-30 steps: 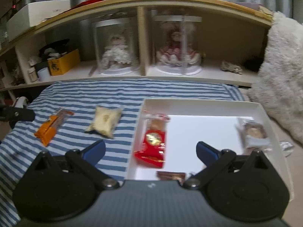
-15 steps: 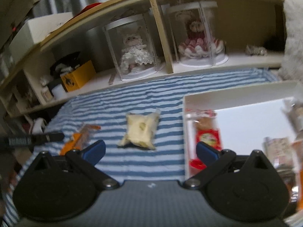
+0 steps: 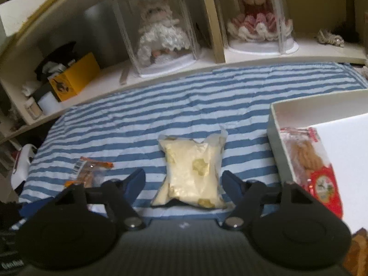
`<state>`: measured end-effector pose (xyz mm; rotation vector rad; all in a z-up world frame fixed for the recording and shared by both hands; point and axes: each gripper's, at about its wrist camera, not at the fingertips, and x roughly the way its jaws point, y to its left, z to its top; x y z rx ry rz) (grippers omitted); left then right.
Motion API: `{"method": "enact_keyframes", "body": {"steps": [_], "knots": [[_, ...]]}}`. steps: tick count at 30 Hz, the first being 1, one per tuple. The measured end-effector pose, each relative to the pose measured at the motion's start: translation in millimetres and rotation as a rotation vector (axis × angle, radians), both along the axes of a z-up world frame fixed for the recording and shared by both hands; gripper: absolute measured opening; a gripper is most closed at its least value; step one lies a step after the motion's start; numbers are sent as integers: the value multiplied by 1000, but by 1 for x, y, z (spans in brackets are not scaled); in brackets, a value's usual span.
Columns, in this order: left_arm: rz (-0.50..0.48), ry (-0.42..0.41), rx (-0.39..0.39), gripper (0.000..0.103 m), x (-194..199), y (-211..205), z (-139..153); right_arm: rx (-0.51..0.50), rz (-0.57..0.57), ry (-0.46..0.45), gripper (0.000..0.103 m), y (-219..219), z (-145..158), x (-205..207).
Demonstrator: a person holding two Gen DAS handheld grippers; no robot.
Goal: Organize snacks
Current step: 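Grasp the orange-wrapped bar with the left tool while the right tool grasps the clear cookie bag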
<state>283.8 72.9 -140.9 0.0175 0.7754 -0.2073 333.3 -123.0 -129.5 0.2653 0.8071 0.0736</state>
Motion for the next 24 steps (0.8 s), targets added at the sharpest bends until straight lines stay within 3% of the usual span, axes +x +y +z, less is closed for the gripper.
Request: {"method": "enact_keyframes", "body": {"steps": [2,4,10,16,20,24], "knots": [[16,8,4,45,0,1,1,-30,14,4,68,4,-2,3],[27,25,-3,39,0,2,4,-56,46,1,46,3,-1,2],[35,103,-13,39,-10,3,10,-67,148,18,43,-2,2,-17],[79,214,-108,39,-26,13,17,-106,295,47,43,-1,8,-60],[92,225,-134,39,-31,13,17,-122,393,83,43,-5,9,-95],[95,212,-111,41,-30,8,17,-117,465,140,43,-12,7,-131]]}}
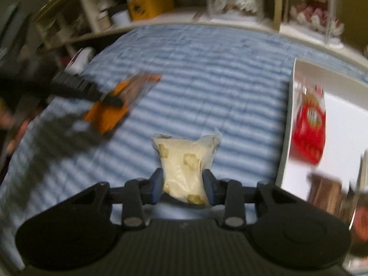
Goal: Organize snacks
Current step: 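Grasp the orange-wrapped bar with the left tool while the right tool grasps the clear cookie bag, then carry the orange bar with the left tool while the right tool carries the cookie bag to the tray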
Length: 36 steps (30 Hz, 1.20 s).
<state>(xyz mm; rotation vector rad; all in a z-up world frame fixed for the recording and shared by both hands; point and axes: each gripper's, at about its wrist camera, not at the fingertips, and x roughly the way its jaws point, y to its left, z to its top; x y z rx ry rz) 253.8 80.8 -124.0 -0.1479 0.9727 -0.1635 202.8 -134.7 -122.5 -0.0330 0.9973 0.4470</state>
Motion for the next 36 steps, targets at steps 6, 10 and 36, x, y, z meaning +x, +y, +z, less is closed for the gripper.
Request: {"method": "enact_keyframes", "body": {"steps": [6,10,36], "knots": [[3,-8,18,47,11,-8,-7,27,9,112,43,-6,-4,-45],[7,-7,33,49,17,-13,-12,68,-81,137,50,-6,-13,-66],[-36,-15,103,39,12,-33,-19,70,-128,112,51,14,-35,-59]]}}
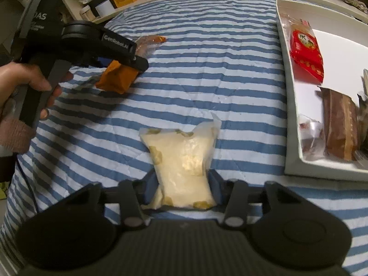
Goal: Organize snacks
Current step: 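Carry the orange bar with the left tool while the right tool carries the cookie bag to the tray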
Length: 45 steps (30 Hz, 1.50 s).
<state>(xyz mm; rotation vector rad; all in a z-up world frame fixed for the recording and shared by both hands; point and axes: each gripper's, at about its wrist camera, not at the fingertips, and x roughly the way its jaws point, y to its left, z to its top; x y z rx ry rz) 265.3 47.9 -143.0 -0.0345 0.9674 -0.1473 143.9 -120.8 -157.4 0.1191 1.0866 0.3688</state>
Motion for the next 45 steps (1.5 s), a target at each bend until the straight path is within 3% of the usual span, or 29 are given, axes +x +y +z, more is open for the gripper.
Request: {"method": "enact_keyframes", "body": {"steps": [6,12,29,37,45], "knots": [[-9,-24,-34,39,-15,-4,18,13,12,-26,47,-13,11,0],[-15,-93,-77,39,-33,-9,47,38,6,-118,47,-25,39,3],[-16,-286,-48,39,-82,-36,110,65,-86,-360,47,-69,112,31],[9,-348,-37,39,-80,-56,130,35,-96,-423,47,-88,148,52],[-9,-363,-91,39,-64,-97,140,42,-122,-428,47,-120,154,61]]}}
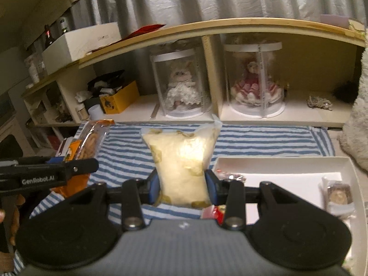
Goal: Organize snacks
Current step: 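Carry the orange bar with the left tool while the right tool carries the cookie bag to the tray, then open the left tool to drop the orange bar in the tray while the right tool releases the cookie bag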
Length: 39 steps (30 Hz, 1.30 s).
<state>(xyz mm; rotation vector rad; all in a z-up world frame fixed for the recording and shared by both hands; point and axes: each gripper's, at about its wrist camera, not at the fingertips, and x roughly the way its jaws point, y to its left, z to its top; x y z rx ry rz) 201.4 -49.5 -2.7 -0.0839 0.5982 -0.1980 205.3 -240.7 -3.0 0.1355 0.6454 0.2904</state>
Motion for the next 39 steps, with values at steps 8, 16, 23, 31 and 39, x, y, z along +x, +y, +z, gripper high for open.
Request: {"method": "enact_keyframes", "body": {"steps": [8,16,23,31,39], "knots": [[-50,3,-34,39,16,-51,-2,7,-90,-45,47,-50,0,-4],[-90,30,-77,39,31,-92,-10,54,-178,-26,47,-100,-11,-3],[-133,79,-122,39,45,-127,-26,60,-221,5,47,-120,-26,4],[-157,162,-175,39,67,-154,-59,46,-259,62,47,-137,-49,17],[-161,233,-192,39,85,-170,-94,23,-279,139,47,-142,-78,40]]}}
